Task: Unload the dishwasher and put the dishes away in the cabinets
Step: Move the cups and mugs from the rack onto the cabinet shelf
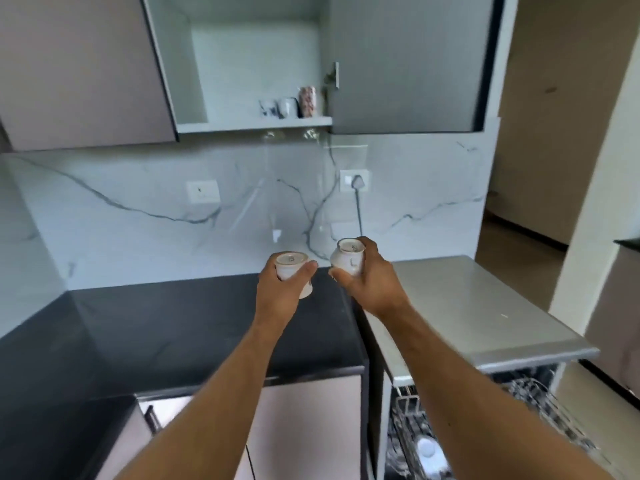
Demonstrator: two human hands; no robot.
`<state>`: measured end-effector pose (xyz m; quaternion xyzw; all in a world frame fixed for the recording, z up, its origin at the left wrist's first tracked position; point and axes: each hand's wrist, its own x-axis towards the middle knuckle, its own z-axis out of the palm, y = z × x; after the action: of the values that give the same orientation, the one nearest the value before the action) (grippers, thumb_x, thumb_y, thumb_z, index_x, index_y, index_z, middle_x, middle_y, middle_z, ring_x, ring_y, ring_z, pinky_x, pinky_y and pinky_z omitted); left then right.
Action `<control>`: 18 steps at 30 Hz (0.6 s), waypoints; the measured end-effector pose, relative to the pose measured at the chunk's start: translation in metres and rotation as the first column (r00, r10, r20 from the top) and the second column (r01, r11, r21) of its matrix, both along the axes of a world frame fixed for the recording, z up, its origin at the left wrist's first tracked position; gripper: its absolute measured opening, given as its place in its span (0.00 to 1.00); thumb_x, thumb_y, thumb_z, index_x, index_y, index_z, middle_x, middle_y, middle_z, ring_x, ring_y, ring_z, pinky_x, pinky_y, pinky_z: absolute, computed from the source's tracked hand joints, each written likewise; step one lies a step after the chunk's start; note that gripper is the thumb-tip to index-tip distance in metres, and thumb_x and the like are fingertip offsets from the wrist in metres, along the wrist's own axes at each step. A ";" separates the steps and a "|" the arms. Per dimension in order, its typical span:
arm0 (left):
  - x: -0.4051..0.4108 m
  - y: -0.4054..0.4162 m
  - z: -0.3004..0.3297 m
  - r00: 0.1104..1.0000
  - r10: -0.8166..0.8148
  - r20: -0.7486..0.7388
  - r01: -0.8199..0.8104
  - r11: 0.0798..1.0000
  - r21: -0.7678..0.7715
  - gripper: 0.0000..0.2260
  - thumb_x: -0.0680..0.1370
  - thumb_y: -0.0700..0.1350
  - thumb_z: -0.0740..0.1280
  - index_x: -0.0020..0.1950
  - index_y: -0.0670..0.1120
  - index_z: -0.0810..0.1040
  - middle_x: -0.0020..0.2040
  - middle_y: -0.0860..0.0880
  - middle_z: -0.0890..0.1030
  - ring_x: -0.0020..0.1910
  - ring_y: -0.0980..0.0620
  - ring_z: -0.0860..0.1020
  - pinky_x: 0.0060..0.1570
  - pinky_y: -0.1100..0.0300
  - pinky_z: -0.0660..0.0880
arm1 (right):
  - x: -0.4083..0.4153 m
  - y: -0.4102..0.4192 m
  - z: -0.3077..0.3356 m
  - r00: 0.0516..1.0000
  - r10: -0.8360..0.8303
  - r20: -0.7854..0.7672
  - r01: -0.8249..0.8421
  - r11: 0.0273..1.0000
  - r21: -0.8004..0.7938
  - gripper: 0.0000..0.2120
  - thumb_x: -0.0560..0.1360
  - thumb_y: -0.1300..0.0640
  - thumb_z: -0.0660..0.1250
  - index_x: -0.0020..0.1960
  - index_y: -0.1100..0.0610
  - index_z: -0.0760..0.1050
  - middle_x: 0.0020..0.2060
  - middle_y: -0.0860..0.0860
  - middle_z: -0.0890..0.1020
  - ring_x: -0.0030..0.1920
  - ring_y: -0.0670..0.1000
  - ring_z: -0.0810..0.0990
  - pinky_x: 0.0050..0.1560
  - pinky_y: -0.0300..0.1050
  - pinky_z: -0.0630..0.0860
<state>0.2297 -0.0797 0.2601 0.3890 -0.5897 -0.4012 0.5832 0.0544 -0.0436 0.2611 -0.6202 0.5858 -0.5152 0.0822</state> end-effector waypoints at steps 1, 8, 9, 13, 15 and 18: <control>0.010 -0.008 0.007 1.000 0.005 0.001 -0.005 1.000 -0.010 0.14 0.71 0.50 0.77 0.53 0.51 0.77 0.46 0.52 0.83 0.44 0.52 0.82 0.41 0.62 0.78 | 0.010 -0.012 0.009 1.000 0.010 -0.005 -0.010 1.000 -0.007 0.23 0.70 0.41 0.73 0.60 0.39 0.65 0.47 0.41 0.80 0.47 0.44 0.80 0.49 0.45 0.79; 0.072 -0.092 0.078 0.998 0.048 0.042 -0.042 0.991 -0.124 0.19 0.74 0.46 0.74 0.62 0.50 0.73 0.56 0.53 0.80 0.55 0.52 0.78 0.57 0.58 0.75 | 0.076 -0.098 0.084 0.997 0.036 -0.075 -0.045 0.993 -0.112 0.27 0.71 0.40 0.73 0.65 0.44 0.66 0.54 0.44 0.81 0.51 0.49 0.81 0.52 0.42 0.77; 0.077 -0.103 0.089 0.998 0.046 0.042 -0.040 0.991 -0.126 0.19 0.75 0.47 0.73 0.64 0.49 0.73 0.58 0.52 0.80 0.57 0.51 0.78 0.58 0.58 0.74 | 0.082 -0.109 0.093 0.996 0.037 -0.079 -0.047 0.990 -0.134 0.28 0.71 0.40 0.73 0.65 0.44 0.66 0.54 0.45 0.81 0.52 0.50 0.81 0.53 0.44 0.78; 0.101 -0.145 0.131 1.000 0.016 -0.015 -0.018 0.986 -0.164 0.24 0.75 0.48 0.73 0.67 0.49 0.67 0.61 0.51 0.77 0.56 0.52 0.77 0.52 0.65 0.73 | 0.109 -0.149 0.132 0.998 -0.017 -0.062 0.005 0.980 -0.197 0.31 0.70 0.39 0.73 0.67 0.47 0.66 0.55 0.48 0.82 0.52 0.52 0.81 0.56 0.51 0.79; 0.099 -0.152 0.142 1.000 0.006 -0.006 -0.007 0.983 -0.182 0.26 0.73 0.51 0.74 0.65 0.52 0.65 0.61 0.50 0.76 0.56 0.51 0.77 0.53 0.61 0.76 | 0.106 -0.153 0.143 0.996 -0.053 -0.066 0.039 0.979 -0.198 0.32 0.70 0.40 0.73 0.68 0.49 0.66 0.55 0.50 0.82 0.53 0.54 0.81 0.55 0.49 0.78; 0.111 -0.181 0.164 1.000 0.006 0.002 -0.006 0.974 -0.228 0.26 0.65 0.58 0.74 0.58 0.56 0.67 0.56 0.52 0.79 0.54 0.50 0.79 0.57 0.51 0.77 | 0.115 -0.178 0.161 0.990 -0.124 -0.065 0.106 0.969 -0.221 0.33 0.70 0.41 0.73 0.69 0.52 0.66 0.57 0.52 0.82 0.56 0.56 0.80 0.54 0.46 0.75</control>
<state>0.3402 -0.2608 0.4242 0.3218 -0.6314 -0.3285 0.6244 0.1698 -0.2216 0.4220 -0.6102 0.5637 -0.5552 -0.0392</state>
